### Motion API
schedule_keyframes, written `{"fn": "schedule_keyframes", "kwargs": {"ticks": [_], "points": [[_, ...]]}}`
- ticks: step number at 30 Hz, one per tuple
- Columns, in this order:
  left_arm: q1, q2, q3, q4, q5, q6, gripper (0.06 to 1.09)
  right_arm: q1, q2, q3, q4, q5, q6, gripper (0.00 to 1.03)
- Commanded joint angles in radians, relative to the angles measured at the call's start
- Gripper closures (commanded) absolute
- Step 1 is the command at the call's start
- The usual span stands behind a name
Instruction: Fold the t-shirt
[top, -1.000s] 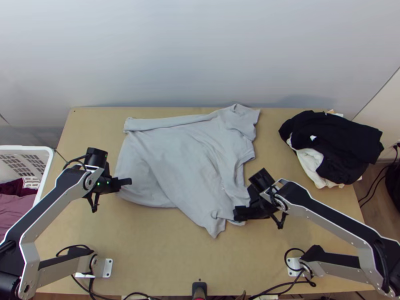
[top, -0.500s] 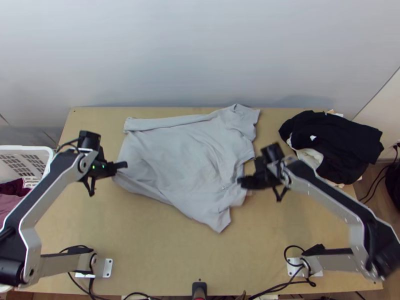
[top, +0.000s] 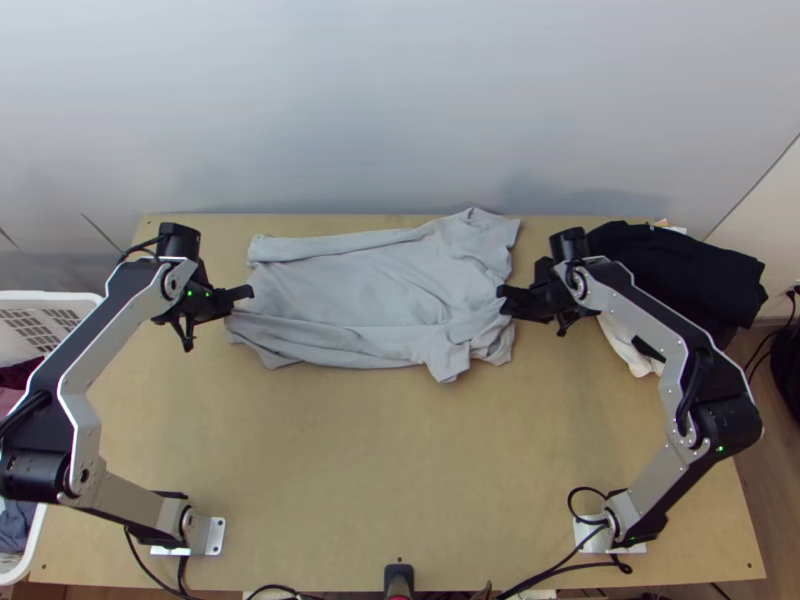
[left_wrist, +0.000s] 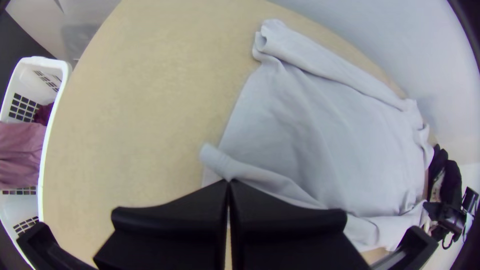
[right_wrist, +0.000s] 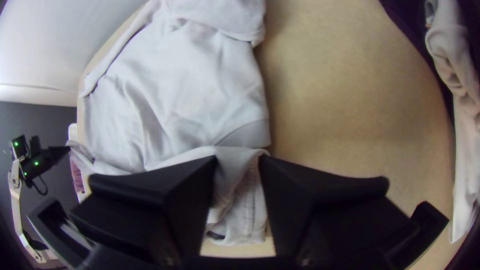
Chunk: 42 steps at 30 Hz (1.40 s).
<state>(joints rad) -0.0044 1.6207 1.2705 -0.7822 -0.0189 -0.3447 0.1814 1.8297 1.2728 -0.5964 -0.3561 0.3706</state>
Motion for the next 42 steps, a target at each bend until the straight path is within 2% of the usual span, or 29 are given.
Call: {"fn": "schedule_keyframes", "kwargs": {"ticks": [1, 6, 8, 11, 13, 15, 17, 23, 30, 33, 37, 38, 42], "points": [[0.001, 0.065, 0.04, 0.006, 0.002, -0.019, 1.05, -0.062, 0.02, 0.002, -0.019, -0.012, 0.05, 0.04], [-0.009, 0.096, 0.049, 0.008, 0.002, -0.03, 1.04, -0.065, -0.11, -0.033, -0.072, -0.053, 0.085, 0.04], [-0.009, 0.107, 0.052, 0.009, 0.002, -0.03, 1.04, -0.062, -0.162, -0.032, -0.128, -0.106, 0.123, 0.04], [-0.008, 0.119, 0.055, 0.011, 0.0, -0.03, 1.04, -0.037, -0.222, -0.044, -0.206, -0.158, 0.139, 0.1], [-0.006, 0.123, 0.055, 0.011, 0.0, -0.03, 1.04, -0.016, -0.247, -0.082, -0.214, -0.161, 0.139, 0.1], [-0.005, 0.127, 0.056, 0.011, 0.0, -0.03, 1.04, 0.001, -0.265, -0.13, -0.212, -0.159, 0.111, 0.1], [-0.003, 0.127, 0.059, 0.011, 0.0, -0.03, 1.05, 0.009, -0.28, -0.179, -0.207, -0.158, 0.042, 0.1], [0.004, 0.12, 0.059, 0.004, 0.0, -0.025, 1.04, 0.035, -0.319, -0.288, -0.132, 0.012, -0.096, 0.1], [0.003, 0.123, 0.075, 0.001, 0.002, -0.027, 1.04, 0.086, -0.265, -0.305, -0.051, 0.094, -0.141, 0.1], [0.003, 0.123, 0.076, -0.002, 0.0, -0.027, 1.04, 0.11, -0.231, -0.293, -0.016, 0.106, -0.142, 0.21], [0.004, 0.127, 0.075, -0.012, 0.0, -0.023, 1.05, 0.138, -0.181, -0.265, 0.01, 0.112, -0.137, 0.22], [0.006, 0.127, 0.073, -0.012, 0.0, -0.023, 1.04, 0.147, -0.17, -0.26, 0.02, 0.112, -0.137, 0.26], [0.011, 0.127, 0.073, -0.02, 0.0, -0.02, 1.05, 0.174, -0.153, -0.254, 0.053, 0.115, -0.141, 0.57]]}}
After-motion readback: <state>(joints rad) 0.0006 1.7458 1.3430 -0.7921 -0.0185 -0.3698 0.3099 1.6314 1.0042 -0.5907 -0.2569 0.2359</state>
